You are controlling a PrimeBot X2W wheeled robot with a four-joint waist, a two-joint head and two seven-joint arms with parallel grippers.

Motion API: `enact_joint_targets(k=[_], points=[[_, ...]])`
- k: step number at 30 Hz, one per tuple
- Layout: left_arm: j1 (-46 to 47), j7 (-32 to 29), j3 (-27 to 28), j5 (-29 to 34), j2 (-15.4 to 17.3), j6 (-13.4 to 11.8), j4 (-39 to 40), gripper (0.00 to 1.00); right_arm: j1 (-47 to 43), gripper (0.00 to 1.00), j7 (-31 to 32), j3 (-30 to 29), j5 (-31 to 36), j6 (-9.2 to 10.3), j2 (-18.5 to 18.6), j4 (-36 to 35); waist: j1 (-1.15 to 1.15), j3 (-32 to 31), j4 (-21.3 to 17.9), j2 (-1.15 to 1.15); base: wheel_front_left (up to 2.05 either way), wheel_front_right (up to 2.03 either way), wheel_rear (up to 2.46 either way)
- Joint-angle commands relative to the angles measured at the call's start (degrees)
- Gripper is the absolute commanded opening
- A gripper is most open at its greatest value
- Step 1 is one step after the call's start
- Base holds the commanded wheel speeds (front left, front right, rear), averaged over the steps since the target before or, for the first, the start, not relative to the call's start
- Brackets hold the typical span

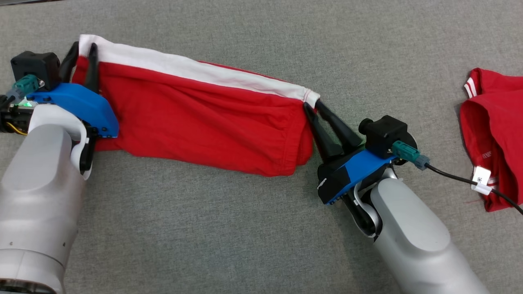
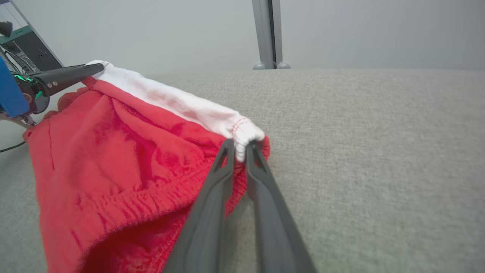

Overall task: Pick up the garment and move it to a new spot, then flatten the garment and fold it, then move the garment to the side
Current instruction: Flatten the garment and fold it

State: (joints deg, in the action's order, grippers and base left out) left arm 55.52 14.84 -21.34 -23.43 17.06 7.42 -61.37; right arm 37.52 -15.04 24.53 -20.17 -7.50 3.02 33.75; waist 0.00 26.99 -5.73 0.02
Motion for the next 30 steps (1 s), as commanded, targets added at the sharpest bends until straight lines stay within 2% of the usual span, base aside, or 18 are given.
enact_joint_targets(k=[1, 8, 13, 16, 19, 25, 26, 27, 28, 30], points=[[-0.04, 0.33, -0.14, -0.47, -0.43, 0.09, -0.56, 1.00, 0.54, 1.00, -0.17, -0.59, 1.07, 0.02, -0.06, -0.76, 0.00, -0.24, 0.15, -0.02, 0.00, 0.00, 0.00], [-4.11, 0.38, 0.59, -2.85, -1.62, 0.09, -2.58, 1.00, -3.52, 1.00, -0.17, -5.13, 3.93, 0.02, -0.10, -3.31, 0.00, -2.36, 0.95, -0.02, 0.00, 0.00, 0.00], [-6.55, 0.15, 0.83, -3.16, -2.00, -1.17, -5.74, 1.00, -6.50, 1.00, -0.17, -7.86, 5.15, 0.02, -0.08, -3.77, 0.00, -4.06, 0.93, -0.02, 0.00, 0.00, 0.00], [-7.32, -1.26, 0.12, -2.86, -2.21, -2.50, -8.90, 1.00, -8.03, 1.00, -0.17, -8.69, 5.51, 0.02, -0.08, -3.93, 0.00, -5.09, 0.26, -0.02, 0.00, 0.00, 0.00], [-8.77, -3.23, -0.05, -3.51, -2.81, -2.31, -10.45, 1.00, -8.81, 1.00, -0.17, -9.08, 5.56, 0.02, -0.07, -3.99, 0.00, -5.59, -0.28, -0.02, 0.00, 0.00, 0.00], [-11.14, -6.21, -0.51, -3.80, -3.35, -3.73, -12.14, 1.00, -9.55, 1.00, -0.17, -9.58, 5.43, 0.02, -0.08, -3.74, 0.00, -6.54, -0.86, -0.02, 0.00, 0.00, 0.00], [-11.60, -6.54, -0.42, -4.17, -3.73, -3.68, -12.32, 0.95, -9.79, 1.00, -0.17, -9.64, 5.47, 0.02, -0.08, -3.71, 0.00, -6.83, -0.90, -0.02, 0.00, 0.00, 0.00], [-11.98, -6.68, -0.40, -4.19, -3.94, -3.76, -12.43, 0.32, -9.94, 1.00, -0.17, -9.72, 5.53, 0.02, -0.09, -3.67, 0.00, -7.09, -0.89, -0.02, 0.00, 0.00, 0.00], [-12.42, -7.09, -0.60, -4.22, -4.05, -3.73, -12.53, 0.00, -10.03, 1.00, -0.17, -9.86, 5.59, 0.02, -0.08, -3.61, 0.00, -7.42, -0.86, -0.02, 0.00, 0.00, 0.00], [-13.25, -7.47, -0.10, -5.08, -4.40, -3.25, -12.75, 0.00, -10.31, 1.00, -0.17, -10.04, 5.73, 0.02, -0.08, -3.33, 0.00, -8.11, -0.75, -0.02, 0.00, 0.00, 0.00]])
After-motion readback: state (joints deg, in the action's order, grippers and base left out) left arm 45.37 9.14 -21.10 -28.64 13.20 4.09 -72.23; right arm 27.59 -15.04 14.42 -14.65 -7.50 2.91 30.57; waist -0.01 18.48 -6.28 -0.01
